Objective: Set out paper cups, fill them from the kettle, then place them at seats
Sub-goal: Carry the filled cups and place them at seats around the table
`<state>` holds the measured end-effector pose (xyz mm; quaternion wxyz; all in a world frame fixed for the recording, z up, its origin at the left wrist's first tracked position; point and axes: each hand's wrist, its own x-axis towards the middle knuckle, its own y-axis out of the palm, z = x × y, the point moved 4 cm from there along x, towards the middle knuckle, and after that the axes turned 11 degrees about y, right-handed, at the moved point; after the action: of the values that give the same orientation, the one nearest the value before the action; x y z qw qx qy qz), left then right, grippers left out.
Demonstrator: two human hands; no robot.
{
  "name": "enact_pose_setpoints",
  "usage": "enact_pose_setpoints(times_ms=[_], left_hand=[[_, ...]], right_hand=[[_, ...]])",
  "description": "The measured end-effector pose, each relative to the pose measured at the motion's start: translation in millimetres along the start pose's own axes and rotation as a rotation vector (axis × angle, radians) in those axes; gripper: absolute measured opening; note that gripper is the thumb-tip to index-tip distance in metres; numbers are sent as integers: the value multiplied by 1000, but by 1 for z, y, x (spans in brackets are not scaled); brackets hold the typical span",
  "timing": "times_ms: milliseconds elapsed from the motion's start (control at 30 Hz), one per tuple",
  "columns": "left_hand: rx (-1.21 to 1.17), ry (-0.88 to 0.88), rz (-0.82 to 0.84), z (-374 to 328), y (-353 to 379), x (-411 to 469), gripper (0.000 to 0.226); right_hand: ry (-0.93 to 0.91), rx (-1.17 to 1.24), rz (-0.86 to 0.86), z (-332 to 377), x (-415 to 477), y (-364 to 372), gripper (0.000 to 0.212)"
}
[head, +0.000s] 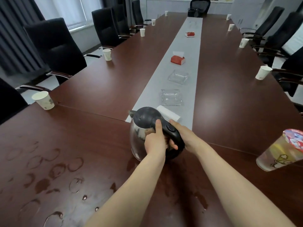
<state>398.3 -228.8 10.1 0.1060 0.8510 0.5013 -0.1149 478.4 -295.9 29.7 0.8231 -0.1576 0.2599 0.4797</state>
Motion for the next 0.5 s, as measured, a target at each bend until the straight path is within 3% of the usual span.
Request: enact_pose_setpoints(times_ms=[333,500], left_hand=[[12,30,-33,1,31,10,68],[-93,-59,2,13,42,13,71]], right_hand=[[-10,-69,126,1,35,-33,66],[-11,-125,190,1,42,-43,71]])
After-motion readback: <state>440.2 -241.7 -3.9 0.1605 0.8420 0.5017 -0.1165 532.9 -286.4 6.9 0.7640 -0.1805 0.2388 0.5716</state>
